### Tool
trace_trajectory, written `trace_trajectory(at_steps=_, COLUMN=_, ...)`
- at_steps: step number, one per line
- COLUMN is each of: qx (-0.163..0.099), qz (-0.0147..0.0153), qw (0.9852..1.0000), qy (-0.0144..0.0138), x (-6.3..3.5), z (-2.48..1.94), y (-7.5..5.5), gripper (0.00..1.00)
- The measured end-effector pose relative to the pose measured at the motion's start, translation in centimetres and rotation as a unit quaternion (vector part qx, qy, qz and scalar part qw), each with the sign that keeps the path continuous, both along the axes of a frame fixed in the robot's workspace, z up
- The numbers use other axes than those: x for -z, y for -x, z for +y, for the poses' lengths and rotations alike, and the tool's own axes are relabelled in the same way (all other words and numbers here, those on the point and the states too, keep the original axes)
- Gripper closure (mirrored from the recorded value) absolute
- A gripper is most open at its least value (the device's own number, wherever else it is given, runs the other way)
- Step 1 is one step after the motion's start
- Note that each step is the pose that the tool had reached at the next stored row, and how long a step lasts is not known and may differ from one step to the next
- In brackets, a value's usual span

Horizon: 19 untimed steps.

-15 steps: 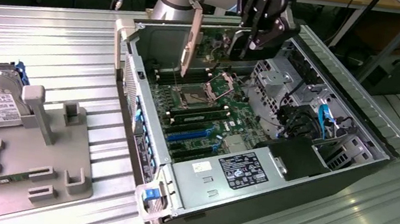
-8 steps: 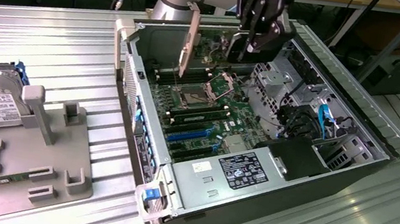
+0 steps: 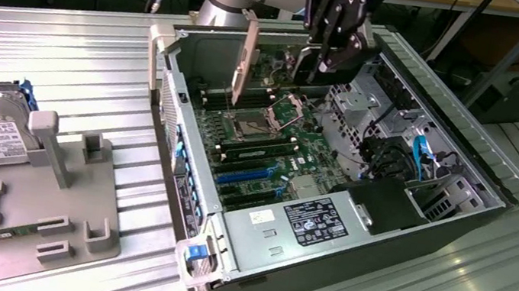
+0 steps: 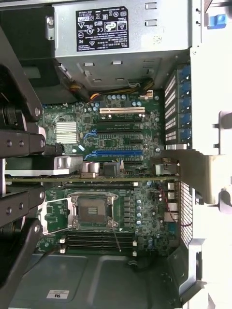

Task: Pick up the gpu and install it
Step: 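Insert the gpu into the slot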

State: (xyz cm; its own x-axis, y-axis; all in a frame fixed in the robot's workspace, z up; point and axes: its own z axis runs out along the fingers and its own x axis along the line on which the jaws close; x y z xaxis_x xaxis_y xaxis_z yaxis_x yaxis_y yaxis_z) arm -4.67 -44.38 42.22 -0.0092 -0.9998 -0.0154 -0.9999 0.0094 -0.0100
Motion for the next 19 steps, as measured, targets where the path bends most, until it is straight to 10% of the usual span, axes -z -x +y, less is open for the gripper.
trace_trajectory(at_steps=19, qx=-0.013, qz=0.0, qw=0.9999, qy=-0.0001, x=0.39, z=0.0, y=0.0, gripper=0.72)
